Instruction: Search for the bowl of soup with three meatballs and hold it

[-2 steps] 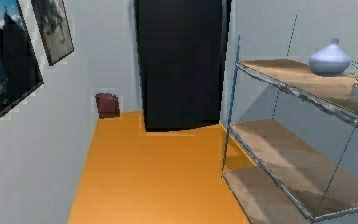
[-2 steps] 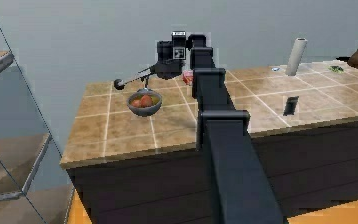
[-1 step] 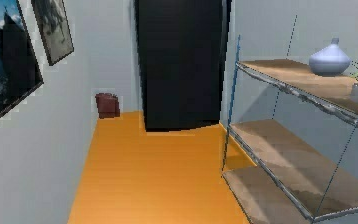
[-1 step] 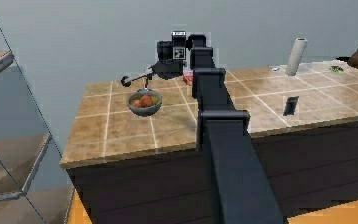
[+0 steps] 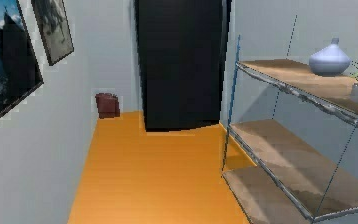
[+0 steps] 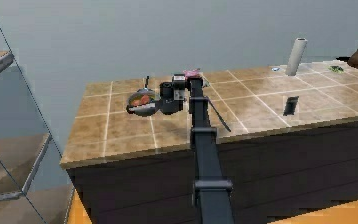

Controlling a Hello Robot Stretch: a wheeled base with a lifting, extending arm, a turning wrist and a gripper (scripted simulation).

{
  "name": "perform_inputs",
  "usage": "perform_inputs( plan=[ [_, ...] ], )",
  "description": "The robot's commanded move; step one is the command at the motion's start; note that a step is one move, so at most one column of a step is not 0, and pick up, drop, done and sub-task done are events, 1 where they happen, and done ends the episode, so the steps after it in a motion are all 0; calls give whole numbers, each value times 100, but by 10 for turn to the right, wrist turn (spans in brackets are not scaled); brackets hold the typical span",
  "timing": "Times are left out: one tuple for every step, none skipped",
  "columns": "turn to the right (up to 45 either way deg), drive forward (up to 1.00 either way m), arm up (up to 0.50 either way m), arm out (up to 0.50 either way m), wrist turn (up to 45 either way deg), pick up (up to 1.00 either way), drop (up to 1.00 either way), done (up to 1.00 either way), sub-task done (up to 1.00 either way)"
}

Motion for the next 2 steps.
perform_inputs(
  plan=[
    [0,0,0,0,0,100,0,0,0],
    [0,0,10,0,0,0,0,0,0]
  ],
)
